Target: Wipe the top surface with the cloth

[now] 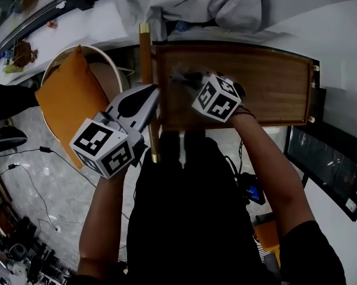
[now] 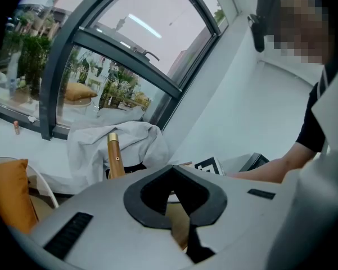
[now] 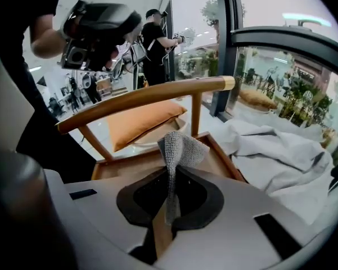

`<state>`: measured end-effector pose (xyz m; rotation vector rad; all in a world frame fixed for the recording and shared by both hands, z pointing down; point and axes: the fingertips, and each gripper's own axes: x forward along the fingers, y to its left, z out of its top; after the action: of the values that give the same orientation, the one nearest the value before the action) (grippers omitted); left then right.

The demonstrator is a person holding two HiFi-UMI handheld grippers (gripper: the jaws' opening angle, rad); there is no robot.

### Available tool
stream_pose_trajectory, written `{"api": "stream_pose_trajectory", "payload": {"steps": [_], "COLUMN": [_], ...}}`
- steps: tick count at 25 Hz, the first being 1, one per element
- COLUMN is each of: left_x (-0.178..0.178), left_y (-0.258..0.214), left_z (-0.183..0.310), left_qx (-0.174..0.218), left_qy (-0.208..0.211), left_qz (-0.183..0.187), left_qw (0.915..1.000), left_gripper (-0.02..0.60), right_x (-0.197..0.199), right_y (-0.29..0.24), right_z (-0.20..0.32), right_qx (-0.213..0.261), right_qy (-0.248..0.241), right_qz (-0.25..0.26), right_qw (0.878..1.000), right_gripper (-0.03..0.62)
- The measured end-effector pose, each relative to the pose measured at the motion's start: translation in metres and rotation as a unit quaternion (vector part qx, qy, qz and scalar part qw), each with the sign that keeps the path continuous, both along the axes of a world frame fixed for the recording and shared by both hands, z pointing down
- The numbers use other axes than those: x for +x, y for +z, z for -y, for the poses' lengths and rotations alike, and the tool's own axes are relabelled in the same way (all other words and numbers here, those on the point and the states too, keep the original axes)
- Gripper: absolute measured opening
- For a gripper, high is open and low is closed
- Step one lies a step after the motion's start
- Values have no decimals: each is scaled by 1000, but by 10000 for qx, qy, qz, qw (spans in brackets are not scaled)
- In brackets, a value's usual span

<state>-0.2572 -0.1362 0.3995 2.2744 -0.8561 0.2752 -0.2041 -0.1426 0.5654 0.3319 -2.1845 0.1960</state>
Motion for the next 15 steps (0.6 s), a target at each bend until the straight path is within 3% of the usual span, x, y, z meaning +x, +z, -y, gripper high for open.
{"api": "stream_pose_trajectory", "payload": {"steps": [5, 10, 15], "left_x": [6, 16, 17], "left_y": [-4, -11, -11], "left_z": [9, 16, 17], "left_qx": [8, -24, -11], "left_qy": [-47, -77, -47], "left_qz": [-31, -203, -125], "left_qw": [10000, 9998, 9999], "left_gripper": [12, 12, 12], "right_x": [6, 6, 6], "right_y": [1, 11, 23], "right_z": [44, 67, 78], "right_qx": [291, 350, 352], "right_qy": [28, -7, -94], "right_qz": [-160, -256, -342], "right_qw": [9994, 9991, 9987], "right_gripper": [38, 38, 38]}}
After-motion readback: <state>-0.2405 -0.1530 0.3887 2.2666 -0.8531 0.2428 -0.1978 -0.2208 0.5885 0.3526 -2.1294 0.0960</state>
